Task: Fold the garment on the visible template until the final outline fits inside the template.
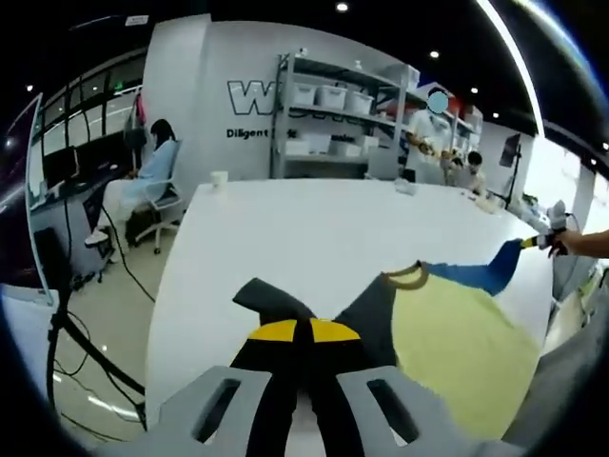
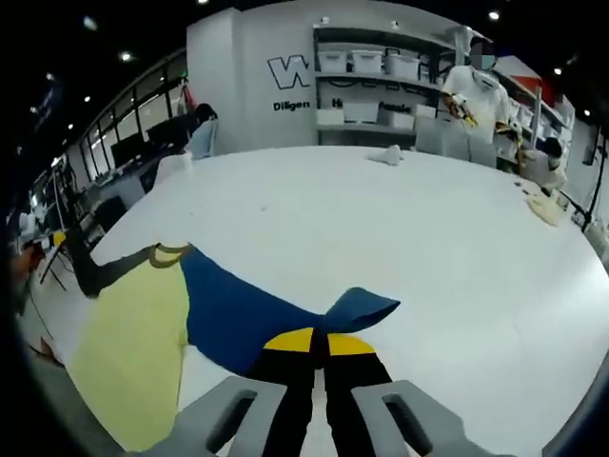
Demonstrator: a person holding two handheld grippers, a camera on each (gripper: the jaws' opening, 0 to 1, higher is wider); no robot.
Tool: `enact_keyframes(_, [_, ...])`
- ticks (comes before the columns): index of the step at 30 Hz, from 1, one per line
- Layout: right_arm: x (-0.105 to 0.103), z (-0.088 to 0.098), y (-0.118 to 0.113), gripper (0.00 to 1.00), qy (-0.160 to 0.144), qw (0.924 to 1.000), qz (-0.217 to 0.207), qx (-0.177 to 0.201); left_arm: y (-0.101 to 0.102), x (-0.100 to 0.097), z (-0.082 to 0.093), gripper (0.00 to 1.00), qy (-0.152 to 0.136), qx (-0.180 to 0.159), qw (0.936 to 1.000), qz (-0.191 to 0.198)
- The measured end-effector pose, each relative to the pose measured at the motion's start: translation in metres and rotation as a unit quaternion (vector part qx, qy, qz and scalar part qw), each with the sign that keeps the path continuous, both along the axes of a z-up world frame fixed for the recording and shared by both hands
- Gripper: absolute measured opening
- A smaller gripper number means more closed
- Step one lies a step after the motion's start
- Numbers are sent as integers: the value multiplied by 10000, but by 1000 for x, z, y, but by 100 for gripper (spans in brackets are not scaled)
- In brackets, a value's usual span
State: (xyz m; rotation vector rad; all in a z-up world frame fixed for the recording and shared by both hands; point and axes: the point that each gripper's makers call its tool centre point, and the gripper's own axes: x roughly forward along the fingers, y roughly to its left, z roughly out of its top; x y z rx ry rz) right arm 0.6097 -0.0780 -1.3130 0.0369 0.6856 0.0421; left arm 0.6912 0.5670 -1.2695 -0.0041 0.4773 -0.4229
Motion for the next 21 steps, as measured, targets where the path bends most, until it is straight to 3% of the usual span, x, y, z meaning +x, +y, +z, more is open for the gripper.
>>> enact_keyframes(10, [3,24,18,0,-228,9996,189,10,-42,7,44,1,-382,-356,9979,-384])
enact_keyframes(18, [6,33,25,0,-324,9991,265,78,-98,3,73,1,-600,-588,9923,-912])
enact_keyframes(21, [7,38,28,0,-367,9988,305,96,-119,-3,80,1,-706,-514,9891,-1187])
